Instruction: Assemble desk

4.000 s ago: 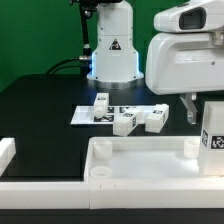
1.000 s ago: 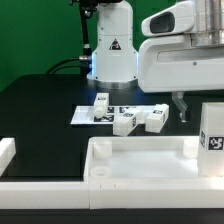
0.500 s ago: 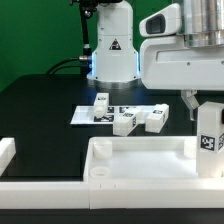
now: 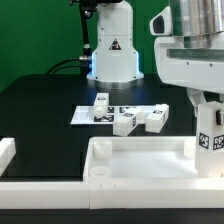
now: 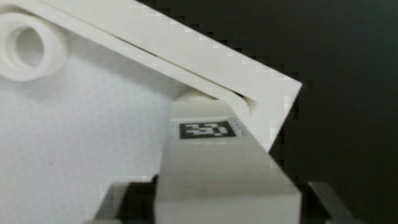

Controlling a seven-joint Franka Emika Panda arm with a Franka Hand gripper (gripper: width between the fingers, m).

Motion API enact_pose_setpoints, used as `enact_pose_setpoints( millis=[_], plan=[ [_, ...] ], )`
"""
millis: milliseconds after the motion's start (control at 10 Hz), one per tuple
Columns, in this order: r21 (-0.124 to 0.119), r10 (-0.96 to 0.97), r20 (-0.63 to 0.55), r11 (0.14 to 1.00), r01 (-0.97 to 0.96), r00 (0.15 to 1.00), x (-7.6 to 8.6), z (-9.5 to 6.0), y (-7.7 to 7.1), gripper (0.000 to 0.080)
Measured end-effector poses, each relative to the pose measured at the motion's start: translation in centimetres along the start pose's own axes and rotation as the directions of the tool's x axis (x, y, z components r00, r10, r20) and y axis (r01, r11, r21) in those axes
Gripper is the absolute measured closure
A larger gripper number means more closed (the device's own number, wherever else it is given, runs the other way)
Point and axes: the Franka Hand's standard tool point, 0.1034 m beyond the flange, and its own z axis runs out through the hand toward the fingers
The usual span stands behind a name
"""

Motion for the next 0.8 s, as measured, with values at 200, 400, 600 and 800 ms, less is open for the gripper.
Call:
enact_pose_setpoints(
  millis=[200, 400, 600, 800],
  plan=[
    [0.015, 0.219, 0.020, 0.975, -0.220, 0.975, -0.21, 0.13, -0.20, 0.0506],
    [0.047, 0.537, 0.079, 0.840, -0.541, 0.840, -0.20, 0.24, -0.45, 0.0506],
    [0.054, 0.649, 0.104, 0.753, -0.655, 0.754, -0.11, 0.25, -0.38, 0.0505],
    [0.055, 0.675, 0.104, 0.730, -0.681, 0.731, 0.04, 0.25, -0.31, 0.0457]
  ],
)
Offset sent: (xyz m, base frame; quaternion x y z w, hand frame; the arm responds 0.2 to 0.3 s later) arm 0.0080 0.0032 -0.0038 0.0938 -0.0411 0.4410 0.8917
